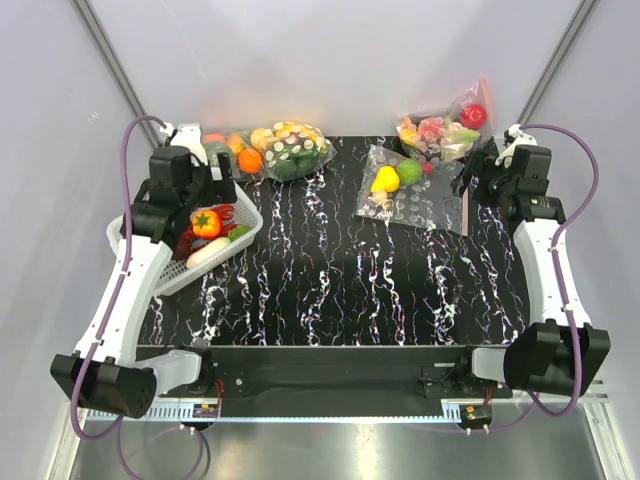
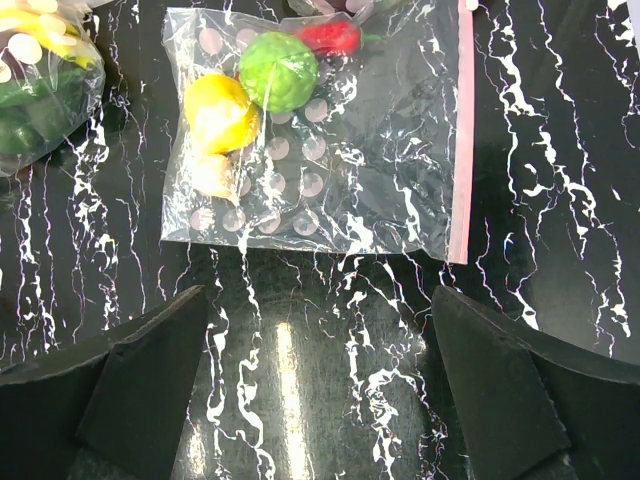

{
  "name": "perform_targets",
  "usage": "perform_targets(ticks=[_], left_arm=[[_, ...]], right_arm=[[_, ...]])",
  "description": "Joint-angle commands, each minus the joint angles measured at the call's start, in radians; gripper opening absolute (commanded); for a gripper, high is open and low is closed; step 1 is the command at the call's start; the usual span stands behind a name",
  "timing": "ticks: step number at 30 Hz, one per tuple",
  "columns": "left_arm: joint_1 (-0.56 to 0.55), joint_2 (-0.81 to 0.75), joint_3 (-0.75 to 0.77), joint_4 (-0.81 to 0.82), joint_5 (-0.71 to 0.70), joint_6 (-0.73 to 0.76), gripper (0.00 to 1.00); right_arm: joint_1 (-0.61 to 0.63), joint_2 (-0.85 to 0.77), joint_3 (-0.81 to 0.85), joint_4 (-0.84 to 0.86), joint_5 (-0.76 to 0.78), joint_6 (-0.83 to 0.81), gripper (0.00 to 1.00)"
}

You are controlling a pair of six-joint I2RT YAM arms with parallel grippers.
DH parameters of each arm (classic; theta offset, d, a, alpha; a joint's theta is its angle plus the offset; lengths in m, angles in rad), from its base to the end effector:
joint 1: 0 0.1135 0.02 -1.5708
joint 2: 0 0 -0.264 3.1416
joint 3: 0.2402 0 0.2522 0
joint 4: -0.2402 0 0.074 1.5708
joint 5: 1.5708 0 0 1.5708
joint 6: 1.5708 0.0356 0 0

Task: Open the zip-top bag and remove the fake food

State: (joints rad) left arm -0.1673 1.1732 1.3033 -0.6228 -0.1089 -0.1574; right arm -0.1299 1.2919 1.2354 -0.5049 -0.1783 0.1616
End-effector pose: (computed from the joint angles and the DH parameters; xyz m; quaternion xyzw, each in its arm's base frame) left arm 0.2464 -0.0377 0.3964 -0.0237 0.8571 -0.0368 0.5134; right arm 0.2860 -0.0310 0.3553 0.0840 0.8689 0.0856 0.4803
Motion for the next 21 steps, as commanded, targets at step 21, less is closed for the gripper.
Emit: perform_targets(ticks=[21], left_arm=[[-0.014, -0.119, -0.071, 0.087, 0.018, 0.015, 0.99]], right_arm=[[0.003, 0.499, 0.192, 0.138, 0.109, -0.060, 1.00]])
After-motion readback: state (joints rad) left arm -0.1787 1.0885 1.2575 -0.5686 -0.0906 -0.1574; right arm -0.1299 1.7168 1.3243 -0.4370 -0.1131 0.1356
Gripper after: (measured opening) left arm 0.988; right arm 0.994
